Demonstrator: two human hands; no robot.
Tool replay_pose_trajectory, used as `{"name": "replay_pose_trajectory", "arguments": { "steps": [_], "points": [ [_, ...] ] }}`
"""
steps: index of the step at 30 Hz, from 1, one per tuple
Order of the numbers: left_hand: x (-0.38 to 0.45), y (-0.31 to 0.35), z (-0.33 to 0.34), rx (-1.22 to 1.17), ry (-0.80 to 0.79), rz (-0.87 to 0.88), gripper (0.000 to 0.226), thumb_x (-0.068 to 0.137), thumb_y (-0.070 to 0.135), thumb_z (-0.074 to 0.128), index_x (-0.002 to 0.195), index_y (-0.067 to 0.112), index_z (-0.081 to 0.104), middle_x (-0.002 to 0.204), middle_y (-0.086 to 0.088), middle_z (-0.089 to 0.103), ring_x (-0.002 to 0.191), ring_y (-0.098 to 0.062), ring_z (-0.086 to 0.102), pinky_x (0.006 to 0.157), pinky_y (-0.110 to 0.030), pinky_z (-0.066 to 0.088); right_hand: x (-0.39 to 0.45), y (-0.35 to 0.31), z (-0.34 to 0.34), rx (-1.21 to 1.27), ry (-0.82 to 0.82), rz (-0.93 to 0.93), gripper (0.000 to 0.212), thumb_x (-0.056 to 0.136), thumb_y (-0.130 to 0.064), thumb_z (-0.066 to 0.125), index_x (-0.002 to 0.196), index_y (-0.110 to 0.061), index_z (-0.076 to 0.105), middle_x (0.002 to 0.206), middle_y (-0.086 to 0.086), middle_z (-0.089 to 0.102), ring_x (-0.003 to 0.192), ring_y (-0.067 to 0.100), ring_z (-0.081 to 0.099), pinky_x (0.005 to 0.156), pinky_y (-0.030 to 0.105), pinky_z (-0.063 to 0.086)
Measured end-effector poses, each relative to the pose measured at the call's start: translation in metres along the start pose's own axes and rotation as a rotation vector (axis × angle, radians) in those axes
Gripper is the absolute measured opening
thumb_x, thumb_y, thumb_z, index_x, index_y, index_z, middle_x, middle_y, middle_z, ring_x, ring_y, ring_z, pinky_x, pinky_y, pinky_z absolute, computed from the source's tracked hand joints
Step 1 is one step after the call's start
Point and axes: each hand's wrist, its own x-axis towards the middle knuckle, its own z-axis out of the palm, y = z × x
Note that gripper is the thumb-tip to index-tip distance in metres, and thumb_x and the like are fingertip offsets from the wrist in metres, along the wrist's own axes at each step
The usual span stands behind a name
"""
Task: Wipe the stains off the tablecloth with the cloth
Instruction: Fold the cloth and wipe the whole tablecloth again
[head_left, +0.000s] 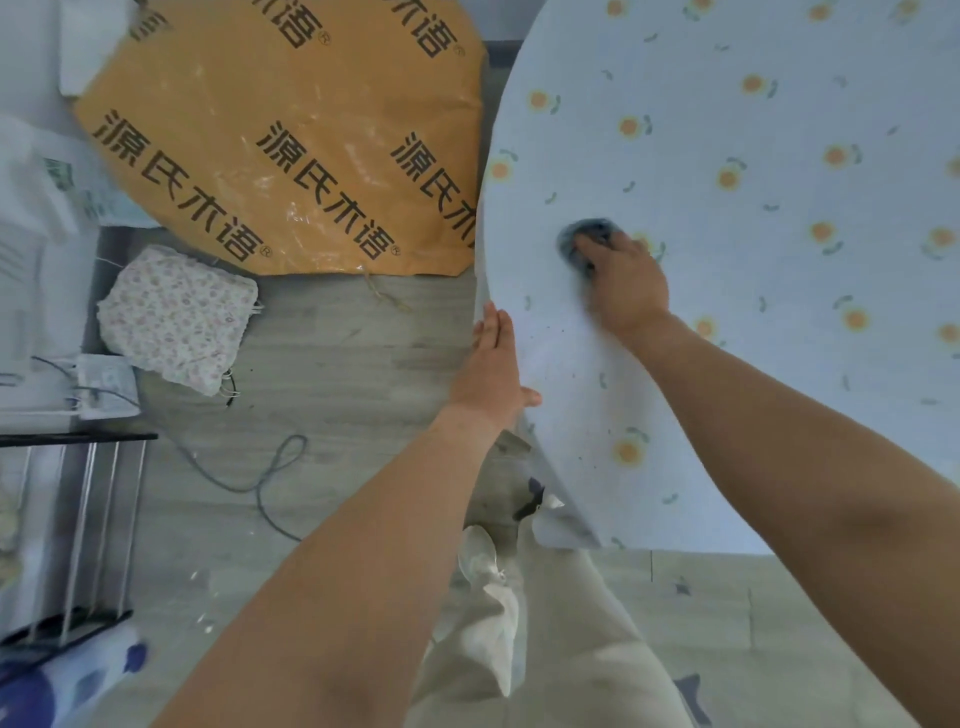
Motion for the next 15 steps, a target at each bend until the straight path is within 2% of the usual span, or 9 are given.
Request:
{"name": "replay_pose_trajectory", "arguments": {
  "steps": [2, 3, 4, 8, 10, 11, 12, 15],
  "points": [
    [-0.002, 0.002, 0.003, -0.009, 0.019, -0.019, 0.115, 0.087, 0.030, 0.075, 0.156, 0.008, -0.014, 0.163, -0.004, -0.024, 0.152, -0.022, -0.012, 0.121, -0.032, 0.012, 0.002, 0.015, -0.003, 0.087, 0.059, 0.342, 0.056, 0.089, -0.005, 0.042, 0.140, -0.029, 0.047, 0.144, 0.011, 0.042, 0.113, 0.038, 0.052, 0.088, 0.041, 0.047],
    [-0.007, 0.002, 0.007, -0.028, 0.034, -0.026, 0.114, 0.087, 0.030, 0.075, 0.156, 0.008, -0.013, 0.164, -0.004, -0.022, 0.152, -0.022, -0.012, 0.121, -0.031, 0.012, 0.001, 0.001, 0.000, 0.130, 0.064, 0.403, 0.054, 0.090, -0.006, 0.040, 0.138, -0.029, 0.049, 0.143, 0.011, 0.042, 0.111, 0.038, 0.054, 0.086, 0.040, 0.047],
    [-0.013, 0.002, 0.013, -0.047, 0.039, -0.026, 0.113, 0.087, 0.030, 0.075, 0.157, 0.008, -0.012, 0.164, -0.004, -0.020, 0.152, -0.021, -0.012, 0.121, -0.030, 0.011, -0.004, -0.019, 0.003, 0.168, 0.045, 0.386, 0.050, 0.091, -0.009, 0.039, 0.135, -0.030, 0.051, 0.141, 0.010, 0.043, 0.109, 0.037, 0.057, 0.085, 0.039, 0.047],
    [-0.034, -0.003, 0.034, -0.107, 0.043, -0.021, 0.116, 0.082, 0.028, 0.079, 0.158, 0.011, -0.006, 0.166, -0.003, -0.013, 0.152, -0.017, -0.010, 0.122, -0.028, 0.007, -0.052, -0.082, 0.021, 0.133, -0.135, -0.072, 0.046, 0.094, -0.018, 0.049, 0.137, -0.034, 0.049, 0.131, 0.006, 0.047, 0.105, 0.033, 0.054, 0.084, 0.040, 0.050],
    [-0.034, -0.006, 0.035, -0.113, 0.049, -0.019, 0.118, 0.080, 0.029, 0.081, 0.158, 0.011, -0.006, 0.166, -0.003, -0.013, 0.153, -0.017, -0.009, 0.122, -0.029, 0.009, -0.070, -0.061, 0.017, 0.065, -0.146, -0.255, 0.048, 0.093, -0.015, 0.052, 0.138, -0.032, 0.049, 0.127, 0.008, 0.051, 0.103, 0.034, 0.053, 0.079, 0.041, 0.048],
    [-0.034, -0.007, 0.035, -0.105, 0.036, -0.006, 0.119, 0.080, 0.030, 0.081, 0.158, 0.011, -0.007, 0.166, -0.002, -0.014, 0.153, -0.017, -0.009, 0.121, -0.030, 0.011, -0.075, -0.040, 0.014, 0.019, -0.111, -0.280, 0.050, 0.092, -0.013, 0.052, 0.139, -0.030, 0.049, 0.127, 0.011, 0.052, 0.103, 0.036, 0.054, 0.079, 0.041, 0.048],
    [-0.034, -0.007, 0.035, -0.098, 0.028, 0.001, 0.120, 0.080, 0.031, 0.081, 0.158, 0.012, -0.009, 0.166, -0.001, -0.015, 0.153, -0.017, -0.009, 0.120, -0.029, 0.011, -0.075, -0.018, 0.009, -0.031, -0.071, -0.222, 0.051, 0.092, -0.011, 0.051, 0.140, -0.028, 0.049, 0.130, 0.012, 0.052, 0.103, 0.038, 0.054, 0.082, 0.042, 0.047],
    [-0.040, -0.008, 0.039, -0.089, 0.041, 0.007, 0.119, 0.082, 0.032, 0.080, 0.158, 0.012, -0.010, 0.166, 0.000, -0.015, 0.153, -0.019, -0.009, 0.120, -0.030, 0.010, -0.062, 0.020, -0.003, -0.009, 0.019, 0.248, 0.052, 0.092, -0.008, 0.043, 0.140, -0.025, 0.048, 0.140, 0.013, 0.045, 0.110, 0.039, 0.051, 0.084, 0.042, 0.046]
  ]
}}
